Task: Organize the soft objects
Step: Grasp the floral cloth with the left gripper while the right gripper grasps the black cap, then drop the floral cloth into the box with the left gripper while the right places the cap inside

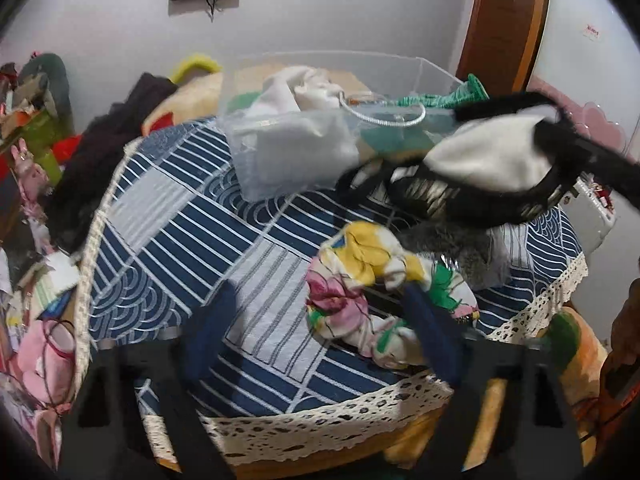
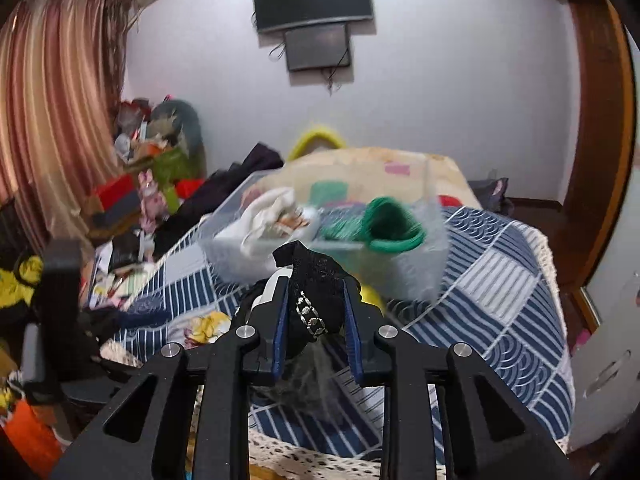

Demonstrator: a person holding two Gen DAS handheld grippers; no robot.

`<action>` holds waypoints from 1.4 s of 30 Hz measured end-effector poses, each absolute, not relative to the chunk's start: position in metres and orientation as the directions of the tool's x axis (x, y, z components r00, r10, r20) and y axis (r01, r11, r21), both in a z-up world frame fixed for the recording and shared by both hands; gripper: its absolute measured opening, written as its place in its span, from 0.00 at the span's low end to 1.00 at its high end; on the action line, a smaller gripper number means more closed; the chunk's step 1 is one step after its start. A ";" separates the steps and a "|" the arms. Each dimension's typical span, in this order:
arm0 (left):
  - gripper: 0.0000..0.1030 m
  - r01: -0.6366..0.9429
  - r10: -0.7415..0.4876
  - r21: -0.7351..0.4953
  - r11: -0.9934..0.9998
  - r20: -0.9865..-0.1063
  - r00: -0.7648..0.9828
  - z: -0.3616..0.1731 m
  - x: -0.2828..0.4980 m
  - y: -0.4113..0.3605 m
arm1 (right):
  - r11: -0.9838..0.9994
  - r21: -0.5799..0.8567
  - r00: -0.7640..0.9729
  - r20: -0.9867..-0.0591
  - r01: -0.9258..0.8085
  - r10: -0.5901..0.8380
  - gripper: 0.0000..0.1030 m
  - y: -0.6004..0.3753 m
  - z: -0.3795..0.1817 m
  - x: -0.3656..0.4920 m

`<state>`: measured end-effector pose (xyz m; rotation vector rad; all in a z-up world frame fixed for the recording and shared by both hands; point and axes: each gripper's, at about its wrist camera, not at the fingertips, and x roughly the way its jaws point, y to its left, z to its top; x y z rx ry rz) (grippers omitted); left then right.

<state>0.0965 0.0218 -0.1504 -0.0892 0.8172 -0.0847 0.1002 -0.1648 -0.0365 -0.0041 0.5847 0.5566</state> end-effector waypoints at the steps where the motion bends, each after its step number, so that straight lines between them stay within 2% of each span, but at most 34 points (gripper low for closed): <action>1: 0.60 0.039 -0.117 -0.123 0.992 -0.728 0.675 -0.152 0.098 0.022 | 0.856 0.153 0.697 -0.519 -0.494 0.495 0.21 -0.167 -0.035 0.100; 2: 0.55 0.028 -0.118 -0.135 0.991 -0.729 0.675 -0.154 0.101 0.022 | 0.860 0.154 0.705 -0.512 -0.487 0.491 0.21 -0.170 -0.033 0.100; 4: 0.26 0.037 -0.141 -0.156 0.987 -0.735 0.664 -0.158 0.105 0.021 | 0.865 0.156 0.715 -0.504 -0.477 0.485 0.21 -0.173 -0.031 0.100; 6: 0.15 0.045 -0.150 -0.159 0.986 -0.744 0.651 -0.162 0.106 0.019 | 0.869 0.159 0.721 -0.499 -0.469 0.481 0.21 -0.176 -0.029 0.100; 7: 0.13 0.043 -0.142 -0.151 0.988 -0.746 0.650 -0.162 0.106 0.018 | 0.870 0.158 0.724 -0.497 -0.467 0.479 0.21 -0.176 -0.028 0.100; 14: 0.11 0.020 -0.092 -0.113 0.993 -0.682 0.725 -0.135 0.088 0.022 | 0.871 0.161 0.742 -0.466 -0.464 0.482 0.21 -0.182 -0.016 0.097; 27: 0.11 -0.061 -0.017 -0.131 0.989 -0.528 0.849 -0.065 0.089 0.058 | 0.879 0.107 0.810 -0.349 -0.465 0.471 0.21 -0.176 0.021 0.102; 34: 0.11 -0.066 -0.029 -0.173 0.983 -0.498 0.867 -0.049 0.118 0.072 | 0.905 0.078 0.844 -0.335 -0.418 0.418 0.21 -0.167 0.026 0.126; 42: 0.11 -0.089 0.009 -0.138 0.986 -0.498 0.867 -0.044 0.160 0.068 | 0.917 0.068 0.844 -0.369 -0.394 0.390 0.21 -0.159 0.018 0.158</action>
